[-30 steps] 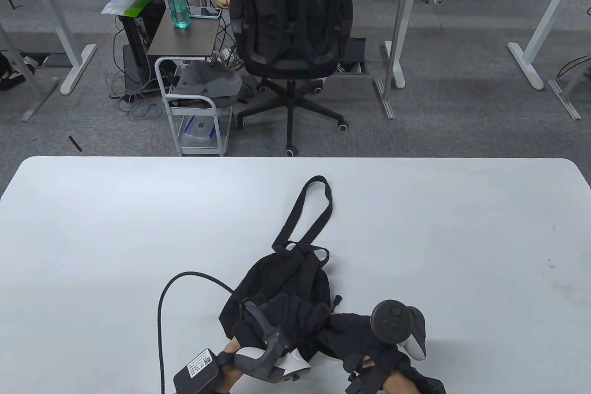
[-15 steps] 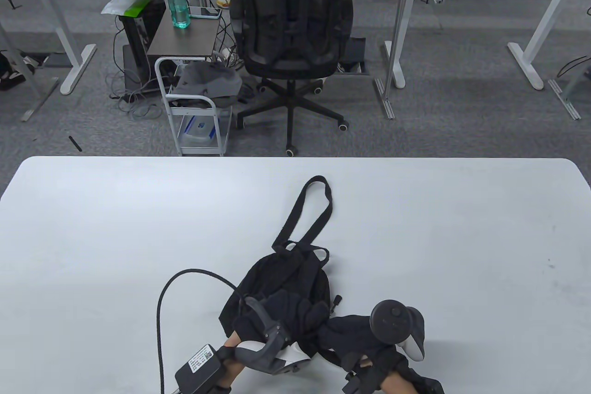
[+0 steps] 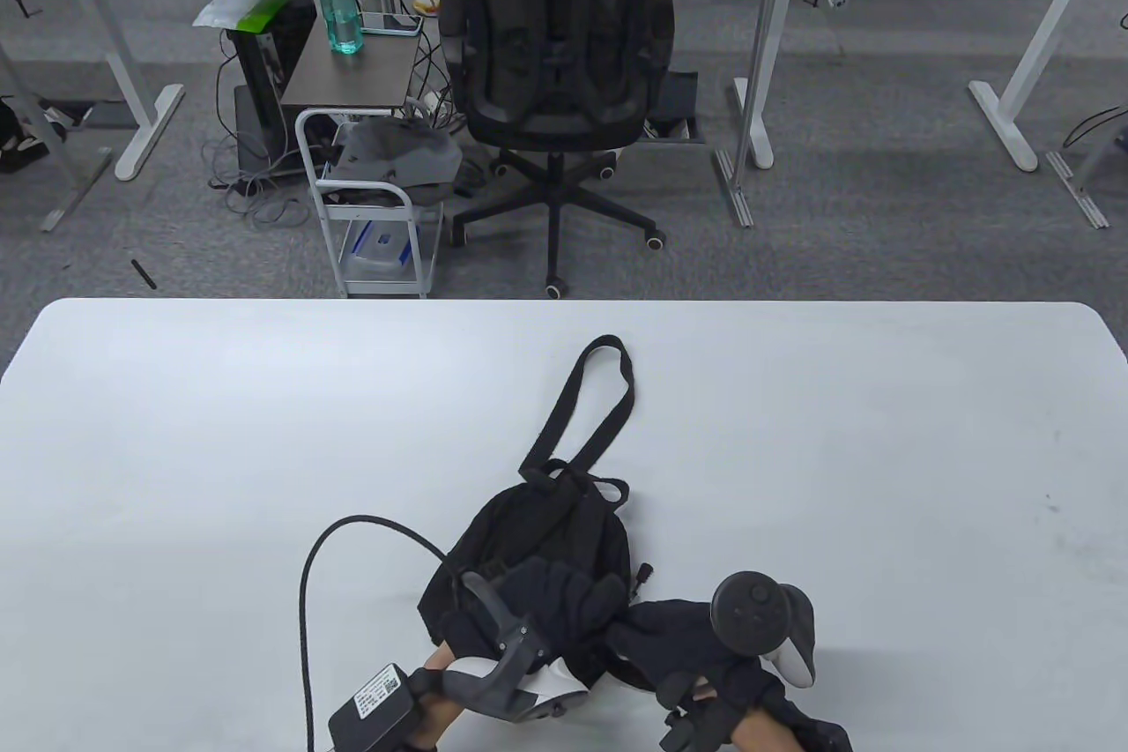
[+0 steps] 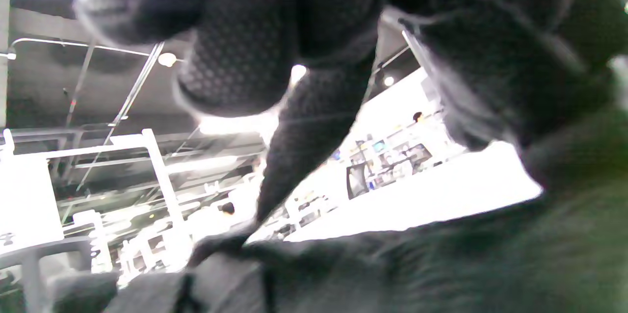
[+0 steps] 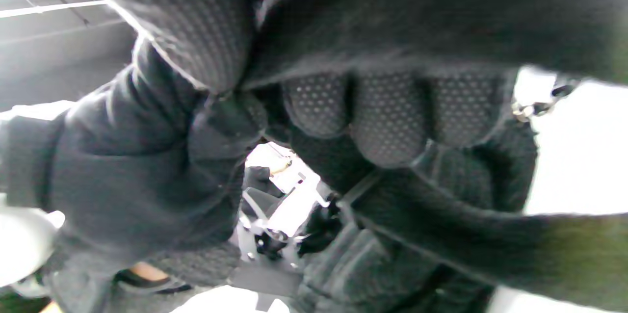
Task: Pull shoulder strap to tighten
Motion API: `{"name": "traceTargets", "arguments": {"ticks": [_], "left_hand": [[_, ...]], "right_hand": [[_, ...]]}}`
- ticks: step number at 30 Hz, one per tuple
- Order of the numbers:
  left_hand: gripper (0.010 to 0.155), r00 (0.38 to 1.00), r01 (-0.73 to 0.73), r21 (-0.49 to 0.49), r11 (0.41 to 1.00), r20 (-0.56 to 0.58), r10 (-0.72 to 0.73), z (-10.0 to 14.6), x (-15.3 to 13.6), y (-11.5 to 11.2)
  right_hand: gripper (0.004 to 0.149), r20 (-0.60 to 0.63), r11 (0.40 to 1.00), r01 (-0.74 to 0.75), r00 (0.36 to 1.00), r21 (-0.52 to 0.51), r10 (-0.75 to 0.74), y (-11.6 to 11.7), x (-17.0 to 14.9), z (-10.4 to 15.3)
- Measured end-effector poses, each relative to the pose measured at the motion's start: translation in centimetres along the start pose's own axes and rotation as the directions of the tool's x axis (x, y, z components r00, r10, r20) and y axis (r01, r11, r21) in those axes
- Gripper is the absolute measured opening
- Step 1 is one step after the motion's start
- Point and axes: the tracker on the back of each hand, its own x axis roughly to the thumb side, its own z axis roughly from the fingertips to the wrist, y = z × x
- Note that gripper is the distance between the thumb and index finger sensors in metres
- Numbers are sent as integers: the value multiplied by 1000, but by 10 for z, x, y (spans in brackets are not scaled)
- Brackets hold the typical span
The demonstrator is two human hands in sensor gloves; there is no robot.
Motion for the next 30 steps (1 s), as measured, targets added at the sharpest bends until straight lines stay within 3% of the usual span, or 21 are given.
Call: {"name": "traceTargets", "arguments": {"ticks": [4,15,24,30], "left_hand": [[64,1000,18,1,1000,7,-18,-1,2,0],[64,999,33,-89,995,-25,-35,3,-18,-17],[63,998,50,-57,997,-44,-52,5,-18,-8],[64,999,54,8,999,4,-54,-3,5,5]], "right_hand": [[38,16,1000,20,1000,-13,-20,0,2,1],[37,-20,1000,-12,1000,16,12,-2,-1,-1],[41,-8,1000,10,1000,-8,-10,-5,-2,1],[39,30,1000,14,999,-23,-13,1,3,2]]}}
